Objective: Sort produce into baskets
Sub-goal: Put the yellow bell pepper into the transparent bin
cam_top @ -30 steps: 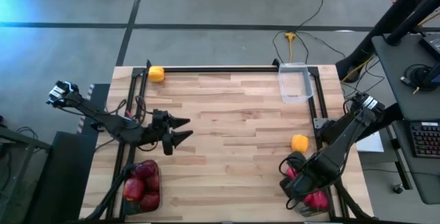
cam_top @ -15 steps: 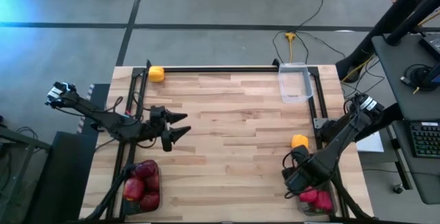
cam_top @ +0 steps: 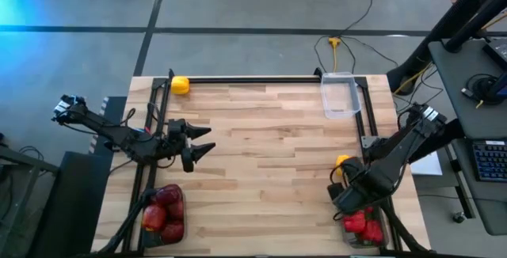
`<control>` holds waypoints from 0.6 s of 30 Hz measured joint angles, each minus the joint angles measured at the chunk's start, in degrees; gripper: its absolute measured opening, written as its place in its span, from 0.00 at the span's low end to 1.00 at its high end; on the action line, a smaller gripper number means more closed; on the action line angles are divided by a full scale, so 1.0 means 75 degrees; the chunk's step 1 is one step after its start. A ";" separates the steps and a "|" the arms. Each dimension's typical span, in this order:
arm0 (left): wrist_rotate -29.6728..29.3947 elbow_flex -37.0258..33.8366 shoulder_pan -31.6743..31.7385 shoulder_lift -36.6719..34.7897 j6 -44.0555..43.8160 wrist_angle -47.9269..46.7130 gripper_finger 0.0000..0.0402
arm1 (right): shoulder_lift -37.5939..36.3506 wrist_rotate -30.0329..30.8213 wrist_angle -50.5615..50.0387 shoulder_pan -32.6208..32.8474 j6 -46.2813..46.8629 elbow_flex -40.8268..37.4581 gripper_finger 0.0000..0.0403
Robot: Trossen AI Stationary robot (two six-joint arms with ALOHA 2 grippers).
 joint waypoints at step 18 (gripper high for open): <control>0.0105 0.0000 0.0012 -0.0127 -0.0383 -0.0365 0.83 | -0.1230 0.0831 0.1936 -0.2950 0.0589 -0.3527 0.93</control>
